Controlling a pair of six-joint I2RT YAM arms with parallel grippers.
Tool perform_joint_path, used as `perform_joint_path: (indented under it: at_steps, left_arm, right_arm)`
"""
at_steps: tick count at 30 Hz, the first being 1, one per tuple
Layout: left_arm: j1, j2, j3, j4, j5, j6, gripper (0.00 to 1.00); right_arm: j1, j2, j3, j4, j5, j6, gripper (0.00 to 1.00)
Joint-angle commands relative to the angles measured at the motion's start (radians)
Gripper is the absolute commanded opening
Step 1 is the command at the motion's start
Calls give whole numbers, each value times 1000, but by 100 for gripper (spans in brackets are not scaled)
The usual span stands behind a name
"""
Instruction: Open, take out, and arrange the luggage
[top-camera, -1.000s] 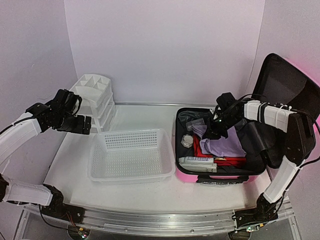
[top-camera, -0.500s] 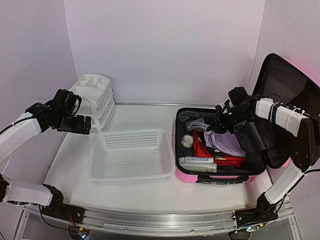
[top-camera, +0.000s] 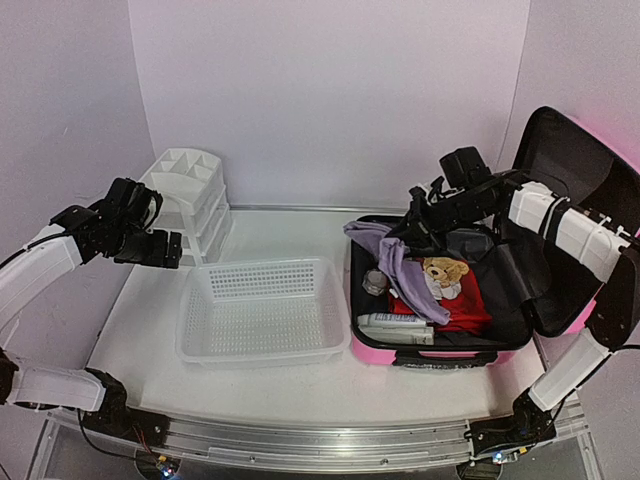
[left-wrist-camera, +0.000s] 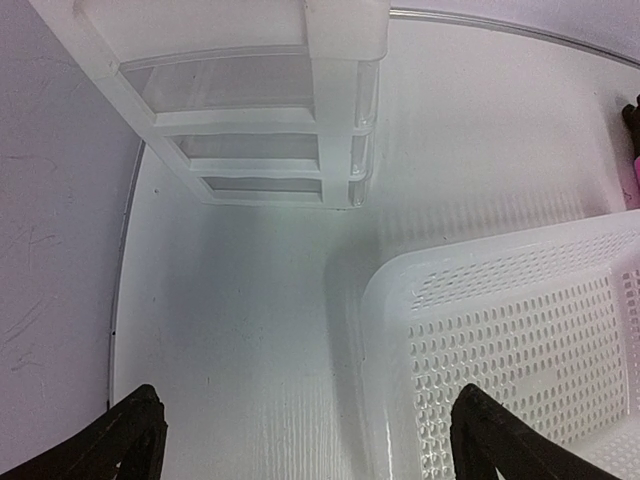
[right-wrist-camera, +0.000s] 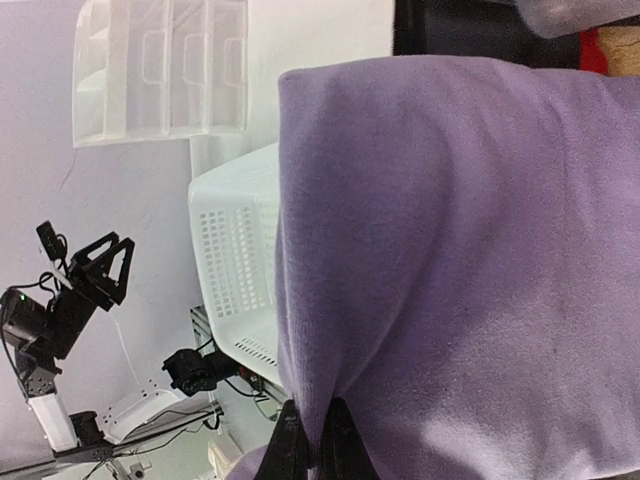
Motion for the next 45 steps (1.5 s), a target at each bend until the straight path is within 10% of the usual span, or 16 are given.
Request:
perform_joint_path:
  at_steps: [1, 19, 45]
  left_arm:
    - [9, -7, 5, 49, 20, -3, 99]
    - [25, -45, -3, 55, 60, -22, 99]
    - [41, -75, -10, 60, 57, -25, 99]
  right_arm:
    - [103, -9, 96, 115, 49, 108, 0]
    - [441, 333, 381, 324, 214, 196, 0]
    - [594, 730, 604, 430, 280, 92, 0]
